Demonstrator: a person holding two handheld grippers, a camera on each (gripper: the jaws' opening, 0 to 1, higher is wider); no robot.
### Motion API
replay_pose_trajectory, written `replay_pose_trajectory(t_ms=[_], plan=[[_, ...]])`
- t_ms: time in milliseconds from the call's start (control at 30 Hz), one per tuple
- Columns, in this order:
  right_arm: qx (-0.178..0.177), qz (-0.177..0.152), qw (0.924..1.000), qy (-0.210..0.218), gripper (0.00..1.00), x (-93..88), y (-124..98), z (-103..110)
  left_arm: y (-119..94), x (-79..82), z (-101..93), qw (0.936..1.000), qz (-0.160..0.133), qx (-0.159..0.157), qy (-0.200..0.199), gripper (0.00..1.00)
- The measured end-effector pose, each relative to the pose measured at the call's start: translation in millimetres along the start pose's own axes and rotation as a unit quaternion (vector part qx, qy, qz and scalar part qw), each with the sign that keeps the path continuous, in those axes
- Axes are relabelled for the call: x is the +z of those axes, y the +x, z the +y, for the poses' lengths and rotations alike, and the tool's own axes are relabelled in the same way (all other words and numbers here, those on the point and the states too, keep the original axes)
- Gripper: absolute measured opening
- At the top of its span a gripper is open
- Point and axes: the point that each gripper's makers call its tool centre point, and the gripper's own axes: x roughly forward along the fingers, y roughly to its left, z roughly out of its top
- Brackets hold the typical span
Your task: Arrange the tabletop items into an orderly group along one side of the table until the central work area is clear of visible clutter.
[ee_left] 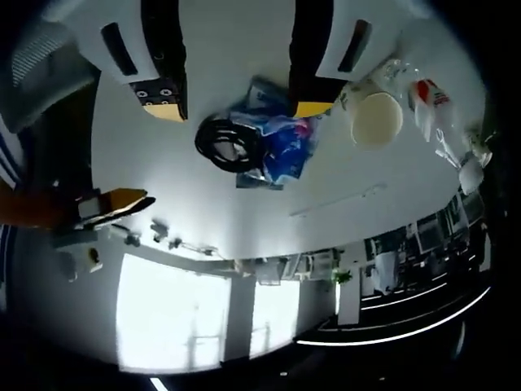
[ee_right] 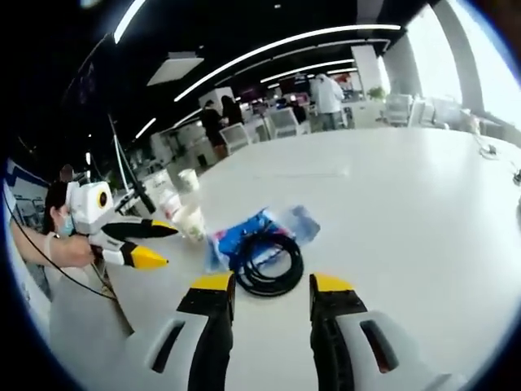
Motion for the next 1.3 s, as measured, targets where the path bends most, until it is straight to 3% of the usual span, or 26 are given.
replay_pose_trajectory(t_ms=[167, 400, 867, 1300], plan=[[-0.005, 0.014, 0.9999, 0.008, 0.30, 2.6, 19, -15, 24, 9.1, 1.3, 0.9999, 0.009, -0.005, -0.004, 0.42], [0.012, 0.023, 0.9996, 0.013, 0.30, 2.9, 40, -20, 50, 16.2, 1.8, 0.9998, 0.016, -0.007, -0.003, 0.41], [0.003, 0.068, 0.9976, -0.009, 0.25, -14.7, 70, -32, 83, 7.3, 0.6, 0.9984, 0.052, -0.022, -0.011, 0.33], [0.000, 0.096, 0.9937, -0.057, 0.22, -22.5, 100, -27, 100, -3.9, 12.5, 0.9968, 0.076, -0.006, -0.025, 0.29]])
